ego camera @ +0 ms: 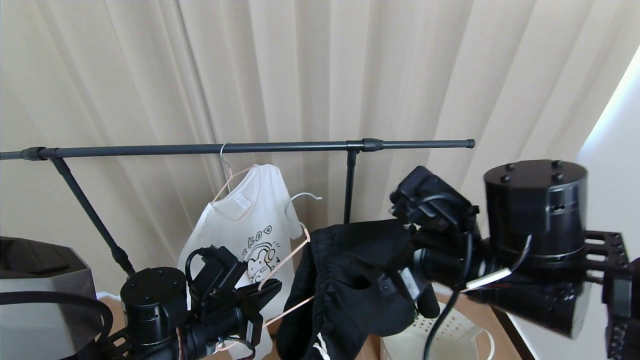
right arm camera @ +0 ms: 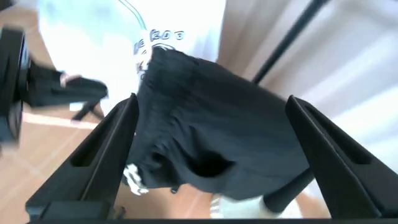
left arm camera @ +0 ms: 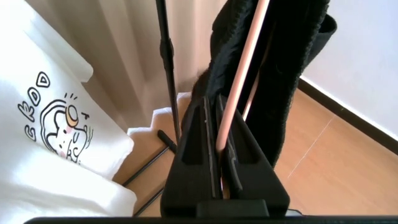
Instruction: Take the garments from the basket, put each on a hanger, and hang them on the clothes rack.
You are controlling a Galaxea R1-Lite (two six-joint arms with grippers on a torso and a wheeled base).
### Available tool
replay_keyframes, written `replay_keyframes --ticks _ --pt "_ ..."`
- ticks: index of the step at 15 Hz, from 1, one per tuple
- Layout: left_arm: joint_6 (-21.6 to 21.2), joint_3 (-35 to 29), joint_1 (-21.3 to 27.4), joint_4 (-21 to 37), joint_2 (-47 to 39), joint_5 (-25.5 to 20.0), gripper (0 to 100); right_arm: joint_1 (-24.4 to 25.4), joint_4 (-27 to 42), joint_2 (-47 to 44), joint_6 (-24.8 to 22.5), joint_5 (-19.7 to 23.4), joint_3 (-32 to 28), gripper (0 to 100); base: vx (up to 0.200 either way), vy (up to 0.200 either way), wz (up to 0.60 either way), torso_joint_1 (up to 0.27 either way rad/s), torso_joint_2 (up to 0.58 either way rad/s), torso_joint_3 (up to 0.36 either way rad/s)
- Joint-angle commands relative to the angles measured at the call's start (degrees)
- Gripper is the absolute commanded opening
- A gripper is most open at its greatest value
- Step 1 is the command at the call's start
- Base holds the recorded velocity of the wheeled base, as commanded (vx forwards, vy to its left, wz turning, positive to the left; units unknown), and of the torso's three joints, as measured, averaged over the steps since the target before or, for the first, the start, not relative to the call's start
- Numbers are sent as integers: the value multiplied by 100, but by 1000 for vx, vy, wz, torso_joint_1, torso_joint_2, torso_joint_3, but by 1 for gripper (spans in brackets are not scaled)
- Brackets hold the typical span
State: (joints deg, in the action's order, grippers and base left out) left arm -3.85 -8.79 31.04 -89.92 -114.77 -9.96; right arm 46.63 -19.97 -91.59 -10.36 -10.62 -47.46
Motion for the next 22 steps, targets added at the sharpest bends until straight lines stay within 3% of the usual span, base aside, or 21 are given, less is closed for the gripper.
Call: replay_keyframes --ticks 1,4,6,9,12,22 --pt "-10 9 -36 -8 43 -15 0 -875 1109 809 -581 1282 -290 100 0 0 0 0 0 0" --pt "-125 79 -142 -8 175 -419 0 -1789 3060 660 -2031 3277 -1134 100 0 0 0 0 0 0" --pt "-292 176 -212 -8 263 -692 0 -2026 3860 220 -2910 3760 -1670 100 0 0 0 0 0 0" --pt "-661 422 -221 -8 421 -1140 0 -2158 4774 -439 -3675 4463 -2417 100 0 0 0 0 0 0" --pt "-740 396 -159 -8 456 -1184 0 -2123 5170 -817 -3754 4639 -2751 100 0 0 0 0 0 0" --pt "-880 448 -54 -8 579 -1272 0 -1806 5126 -1661 -3754 4639 -3006 100 0 0 0 0 0 0"
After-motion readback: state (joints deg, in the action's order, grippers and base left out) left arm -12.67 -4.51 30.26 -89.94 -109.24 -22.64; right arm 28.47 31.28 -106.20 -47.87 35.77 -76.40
